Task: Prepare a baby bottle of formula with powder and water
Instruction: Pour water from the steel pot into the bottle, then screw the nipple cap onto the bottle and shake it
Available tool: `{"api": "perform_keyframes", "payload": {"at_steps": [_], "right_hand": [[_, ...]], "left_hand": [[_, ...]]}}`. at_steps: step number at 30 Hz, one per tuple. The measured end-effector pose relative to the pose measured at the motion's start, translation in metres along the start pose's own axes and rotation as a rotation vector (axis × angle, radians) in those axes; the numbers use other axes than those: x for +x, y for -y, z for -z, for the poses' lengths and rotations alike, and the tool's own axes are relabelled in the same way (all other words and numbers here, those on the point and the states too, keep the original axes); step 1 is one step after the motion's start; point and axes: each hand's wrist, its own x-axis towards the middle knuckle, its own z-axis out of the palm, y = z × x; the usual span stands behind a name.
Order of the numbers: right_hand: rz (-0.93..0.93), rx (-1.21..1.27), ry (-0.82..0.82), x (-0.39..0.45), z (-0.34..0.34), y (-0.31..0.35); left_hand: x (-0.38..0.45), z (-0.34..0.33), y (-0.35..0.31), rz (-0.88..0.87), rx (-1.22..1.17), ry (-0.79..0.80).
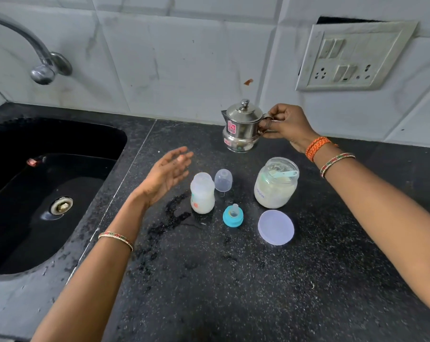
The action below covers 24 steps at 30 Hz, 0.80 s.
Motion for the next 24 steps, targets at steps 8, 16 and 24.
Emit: {"api": "perform_keyframes", "payload": {"at_steps": [8, 16, 24], "right_hand": [[-0.110, 0.048, -0.040, 0.052, -0.006, -0.036], [-0.169, 0.180, -0.076, 0.092, -0.014, -0.061], [-0.224, 0.198, -0.076, 0.104, -0.014, -0.078]], "left_hand": [[0.083, -0.019, -0.022, 0.054, 0.055, -0.066], [0.132, -0.037, -0.015, 0.121, 0.173, -0.013], [0.145, -0.037, -0.005, 0.148, 0.231, 0.024]]}}
